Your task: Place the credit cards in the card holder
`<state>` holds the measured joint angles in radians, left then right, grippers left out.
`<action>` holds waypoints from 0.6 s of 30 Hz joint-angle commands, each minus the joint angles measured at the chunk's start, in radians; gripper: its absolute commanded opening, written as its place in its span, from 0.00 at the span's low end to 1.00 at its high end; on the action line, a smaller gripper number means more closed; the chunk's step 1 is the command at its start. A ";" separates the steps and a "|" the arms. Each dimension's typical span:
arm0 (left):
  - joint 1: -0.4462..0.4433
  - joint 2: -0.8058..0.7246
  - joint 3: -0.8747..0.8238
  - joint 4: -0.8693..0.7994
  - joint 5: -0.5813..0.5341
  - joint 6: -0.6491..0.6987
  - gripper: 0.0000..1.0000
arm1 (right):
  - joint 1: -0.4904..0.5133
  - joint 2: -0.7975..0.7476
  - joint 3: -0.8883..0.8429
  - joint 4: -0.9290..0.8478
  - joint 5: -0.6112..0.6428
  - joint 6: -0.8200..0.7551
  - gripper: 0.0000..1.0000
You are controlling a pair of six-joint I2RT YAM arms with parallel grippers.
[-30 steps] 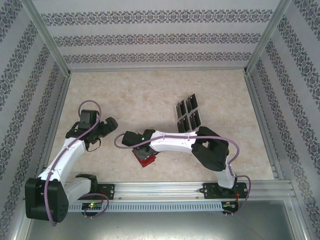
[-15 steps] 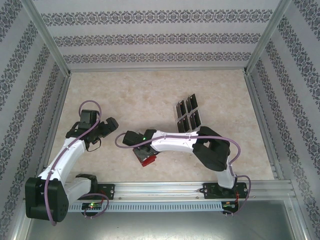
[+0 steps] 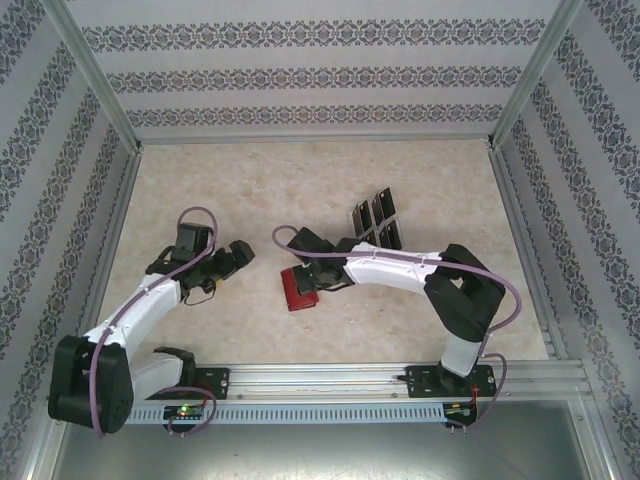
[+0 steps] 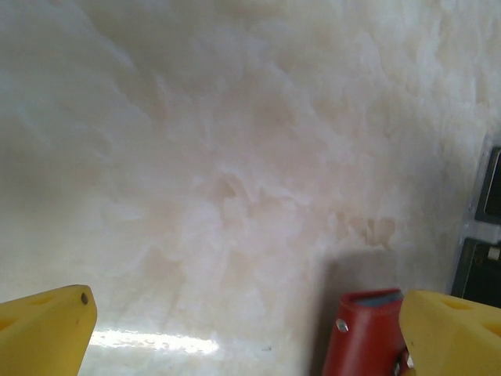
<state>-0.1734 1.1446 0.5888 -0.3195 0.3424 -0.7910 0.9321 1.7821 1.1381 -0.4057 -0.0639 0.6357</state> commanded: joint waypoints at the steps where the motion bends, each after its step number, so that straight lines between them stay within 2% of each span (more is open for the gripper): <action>1: -0.073 0.059 0.003 0.100 0.011 -0.041 1.00 | -0.010 -0.015 -0.037 0.092 -0.079 0.058 0.00; 6: -0.176 0.188 0.078 0.069 -0.047 0.013 0.99 | -0.025 -0.010 -0.068 0.132 -0.107 0.076 0.00; 9: -0.218 0.237 0.127 0.014 -0.120 0.052 0.99 | -0.030 -0.011 -0.078 0.144 -0.110 0.079 0.00; 18: -0.297 0.351 0.237 -0.082 -0.215 0.098 0.99 | -0.042 -0.014 -0.105 0.186 -0.126 0.091 0.00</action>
<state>-0.4438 1.4666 0.7895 -0.3134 0.1921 -0.7334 0.8993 1.7821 1.0538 -0.2508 -0.1715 0.7094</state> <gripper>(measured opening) 0.989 0.066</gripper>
